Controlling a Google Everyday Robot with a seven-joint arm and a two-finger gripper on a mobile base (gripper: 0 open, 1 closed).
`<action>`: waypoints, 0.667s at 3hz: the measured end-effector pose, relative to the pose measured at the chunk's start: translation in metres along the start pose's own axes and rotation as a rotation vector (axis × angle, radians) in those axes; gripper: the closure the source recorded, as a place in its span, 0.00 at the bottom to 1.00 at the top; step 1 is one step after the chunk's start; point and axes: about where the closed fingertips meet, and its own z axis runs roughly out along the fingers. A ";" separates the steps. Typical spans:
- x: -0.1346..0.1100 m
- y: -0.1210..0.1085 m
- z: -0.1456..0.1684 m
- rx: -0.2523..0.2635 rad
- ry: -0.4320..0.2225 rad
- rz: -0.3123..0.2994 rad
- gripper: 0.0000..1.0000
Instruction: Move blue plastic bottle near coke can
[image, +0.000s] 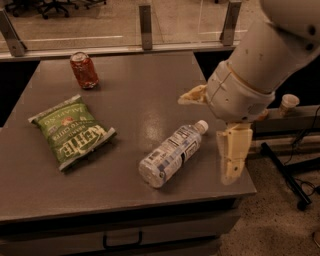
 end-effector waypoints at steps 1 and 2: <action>-0.001 0.000 -0.001 0.003 0.001 -0.035 0.00; -0.002 -0.001 0.000 0.005 0.002 -0.038 0.00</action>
Offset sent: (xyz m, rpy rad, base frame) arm 0.0026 0.0038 0.0010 -0.0042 -0.0242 0.0427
